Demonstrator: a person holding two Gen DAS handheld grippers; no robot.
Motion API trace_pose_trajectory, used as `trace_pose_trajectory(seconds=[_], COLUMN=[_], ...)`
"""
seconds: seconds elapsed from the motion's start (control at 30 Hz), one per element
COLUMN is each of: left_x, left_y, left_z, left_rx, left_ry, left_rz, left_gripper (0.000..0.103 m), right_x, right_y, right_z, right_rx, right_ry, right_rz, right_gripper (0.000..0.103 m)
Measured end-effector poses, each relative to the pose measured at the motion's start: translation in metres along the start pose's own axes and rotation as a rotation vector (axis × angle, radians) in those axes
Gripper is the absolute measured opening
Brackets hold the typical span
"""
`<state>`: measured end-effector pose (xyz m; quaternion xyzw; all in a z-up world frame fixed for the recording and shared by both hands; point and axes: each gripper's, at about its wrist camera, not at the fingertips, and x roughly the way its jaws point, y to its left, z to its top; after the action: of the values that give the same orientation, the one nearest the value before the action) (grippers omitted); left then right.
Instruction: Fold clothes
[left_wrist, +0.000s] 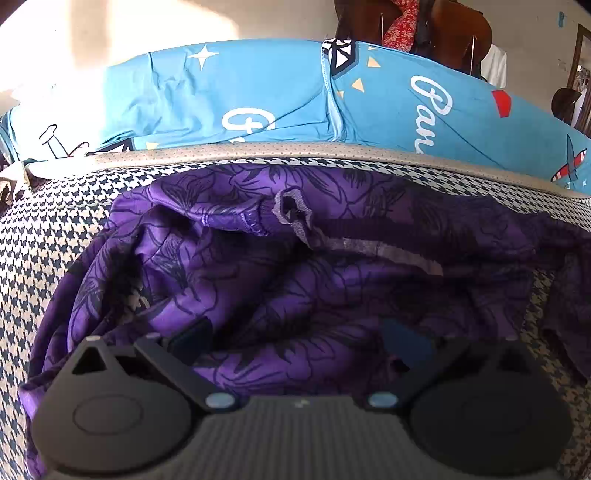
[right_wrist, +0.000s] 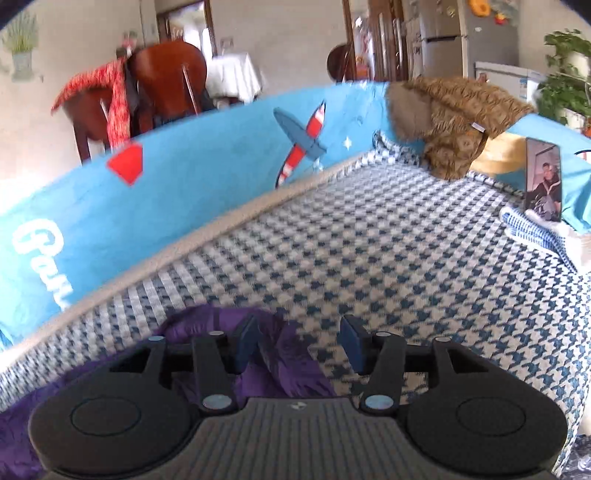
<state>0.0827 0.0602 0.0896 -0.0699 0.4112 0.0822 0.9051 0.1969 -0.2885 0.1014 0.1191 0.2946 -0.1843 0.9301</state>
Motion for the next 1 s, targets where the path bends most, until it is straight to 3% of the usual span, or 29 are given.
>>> trace_pose_trajectory(seconds=[0.1,0.3,0.6,0.8,1.0], left_x=[-0.001,0.000,-0.006,-0.021,-0.037], left_y=[0.004,0.017,0.041,0.054,0.066], left_z=[0.003,0.013,0.013,-0.005,-0.027], left_rx=[-0.016,-0.070,-0.103,-0.106,-0.121], left_ry=[-0.007,-0.015,-0.007,-0.004,-0.006], left_rz=[0.000,0.010,0.031,0.044,0.062], left_gripper=[0.103,0.103,0.103,0.103,0.103], right_x=[-0.007,-0.012,-0.054,-0.080,-0.108], right_y=[0.005,0.031,0.056,0.055,0.060], right_z=[-0.005,-0.026,-0.082,-0.119,-0.148], right_rx=[-0.011,-0.097,-0.277,-0.244,-0.300], right_ry=[0.006,0.117,0.208,0.311,0.326], right_rz=[0.107,0.318,0.461,0.593,0.644], right_gripper=[0.052,0.052,0.053,0.053,0.053])
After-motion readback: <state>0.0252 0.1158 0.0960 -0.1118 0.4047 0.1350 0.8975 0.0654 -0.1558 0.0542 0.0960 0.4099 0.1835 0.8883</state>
